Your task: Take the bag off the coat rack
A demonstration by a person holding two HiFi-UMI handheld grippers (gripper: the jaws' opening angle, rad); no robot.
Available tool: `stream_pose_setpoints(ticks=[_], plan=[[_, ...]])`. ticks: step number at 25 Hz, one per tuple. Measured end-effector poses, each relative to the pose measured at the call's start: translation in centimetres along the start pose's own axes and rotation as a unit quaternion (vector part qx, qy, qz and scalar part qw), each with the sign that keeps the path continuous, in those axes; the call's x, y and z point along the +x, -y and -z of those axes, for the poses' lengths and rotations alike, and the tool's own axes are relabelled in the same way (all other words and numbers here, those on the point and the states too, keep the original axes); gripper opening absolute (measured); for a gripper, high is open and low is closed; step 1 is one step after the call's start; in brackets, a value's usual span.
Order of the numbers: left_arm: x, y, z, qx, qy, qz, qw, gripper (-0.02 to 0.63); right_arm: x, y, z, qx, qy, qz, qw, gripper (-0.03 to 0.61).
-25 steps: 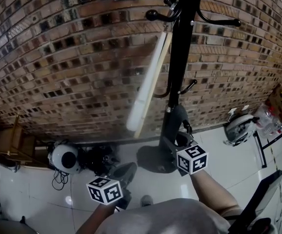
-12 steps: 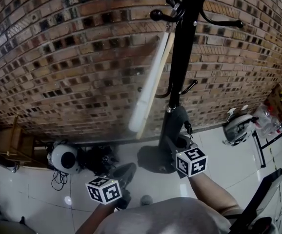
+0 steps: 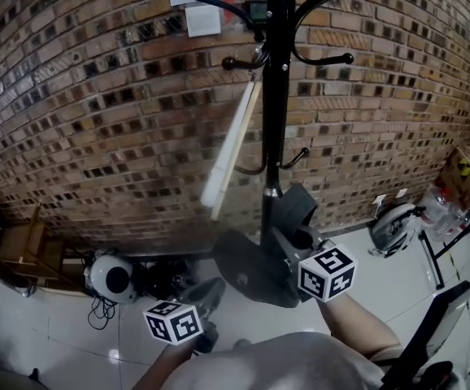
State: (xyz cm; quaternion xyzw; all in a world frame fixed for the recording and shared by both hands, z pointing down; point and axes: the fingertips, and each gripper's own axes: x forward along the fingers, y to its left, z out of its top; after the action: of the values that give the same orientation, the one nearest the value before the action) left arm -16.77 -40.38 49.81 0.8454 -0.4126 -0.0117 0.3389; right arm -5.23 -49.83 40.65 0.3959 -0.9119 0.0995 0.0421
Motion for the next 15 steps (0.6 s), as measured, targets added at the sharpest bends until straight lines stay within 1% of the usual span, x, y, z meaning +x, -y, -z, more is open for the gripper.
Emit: stream_pose_setpoints(ticks=[3, 7, 11, 15], plan=[[-1.3, 2.8, 1.0, 0.009, 0.013, 0.003, 0.9999, 0.0, -3.4, -2.3, -0.2, 0.026, 0.006, -0.027, 0.999, 0.02], [-3.3, 6.3, 3.0, 0.017, 0.035, 0.0, 0.9993, 0.0, -7.9, -3.8, 1.0, 0.04, 0.003, -0.038, 0.998, 0.021], [-5.7, 10.3, 7.8, 0.013, 0.044, -0.01, 0.9989, 0.0, -13.5, -5.1, 4.1, 0.062, -0.021, -0.047, 0.997, 0.021], [-8.5, 13.9, 14.0, -0.011, 0.041, -0.032, 0.9986, 0.0, -19.0, -6.4, 8.8, 0.072, -0.072, -0.048, 0.994, 0.021]])
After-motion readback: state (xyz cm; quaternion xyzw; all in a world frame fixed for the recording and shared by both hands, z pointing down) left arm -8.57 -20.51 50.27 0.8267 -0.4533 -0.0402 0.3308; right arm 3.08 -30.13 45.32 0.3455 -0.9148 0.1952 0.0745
